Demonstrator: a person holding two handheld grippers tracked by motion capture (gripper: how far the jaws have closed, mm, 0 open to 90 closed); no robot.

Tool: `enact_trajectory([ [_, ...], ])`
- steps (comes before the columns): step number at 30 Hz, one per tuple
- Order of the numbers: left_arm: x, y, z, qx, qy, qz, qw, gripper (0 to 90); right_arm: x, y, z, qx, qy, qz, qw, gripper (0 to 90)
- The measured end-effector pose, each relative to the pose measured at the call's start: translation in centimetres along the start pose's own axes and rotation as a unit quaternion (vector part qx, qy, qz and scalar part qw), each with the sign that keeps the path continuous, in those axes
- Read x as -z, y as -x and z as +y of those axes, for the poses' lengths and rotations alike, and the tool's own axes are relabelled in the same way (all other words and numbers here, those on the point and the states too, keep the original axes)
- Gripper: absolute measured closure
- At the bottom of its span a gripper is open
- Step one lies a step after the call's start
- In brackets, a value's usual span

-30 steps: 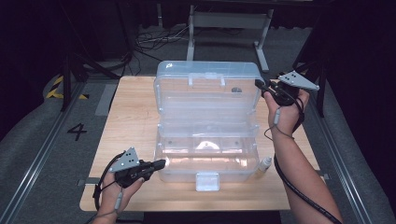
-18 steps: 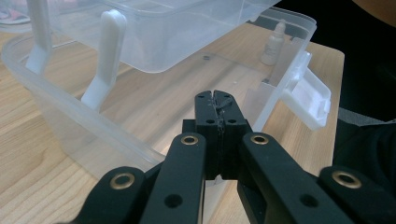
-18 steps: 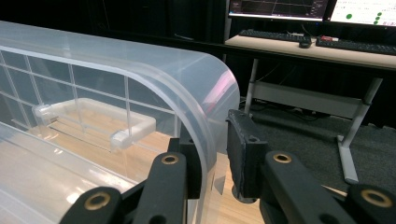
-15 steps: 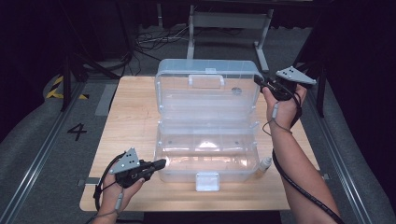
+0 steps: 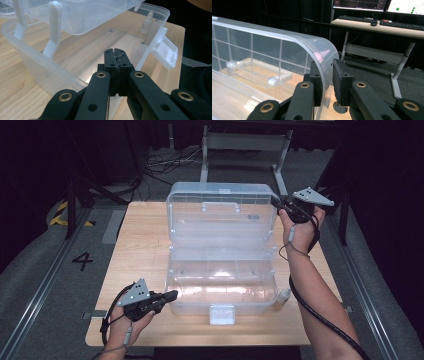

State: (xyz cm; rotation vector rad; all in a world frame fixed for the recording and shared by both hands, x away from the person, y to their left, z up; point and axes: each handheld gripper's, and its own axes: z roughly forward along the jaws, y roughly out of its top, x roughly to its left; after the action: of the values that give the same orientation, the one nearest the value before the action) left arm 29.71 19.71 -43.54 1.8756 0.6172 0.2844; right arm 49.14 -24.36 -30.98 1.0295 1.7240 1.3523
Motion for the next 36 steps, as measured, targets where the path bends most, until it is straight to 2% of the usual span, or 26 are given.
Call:
enact_trajectory([
  [22,0.0,0.1,0.0,0.000,0.001,0.001,1.0000,89.3,-2.1,0.7,-0.3,0.008,0.002,-0.006,0.9999,82.1],
  [28,0.0,0.0,0.0,0.005,0.002,-0.002,1.0000,88.6,-3.0,1.0,-0.5,0.022,-0.001,-0.006,0.9997,82.9],
  [36,0.0,0.0,0.0,0.001,0.001,0.000,1.0000,88.5,-3.8,1.2,-0.7,0.035,-0.004,-0.008,0.9994,83.4],
])
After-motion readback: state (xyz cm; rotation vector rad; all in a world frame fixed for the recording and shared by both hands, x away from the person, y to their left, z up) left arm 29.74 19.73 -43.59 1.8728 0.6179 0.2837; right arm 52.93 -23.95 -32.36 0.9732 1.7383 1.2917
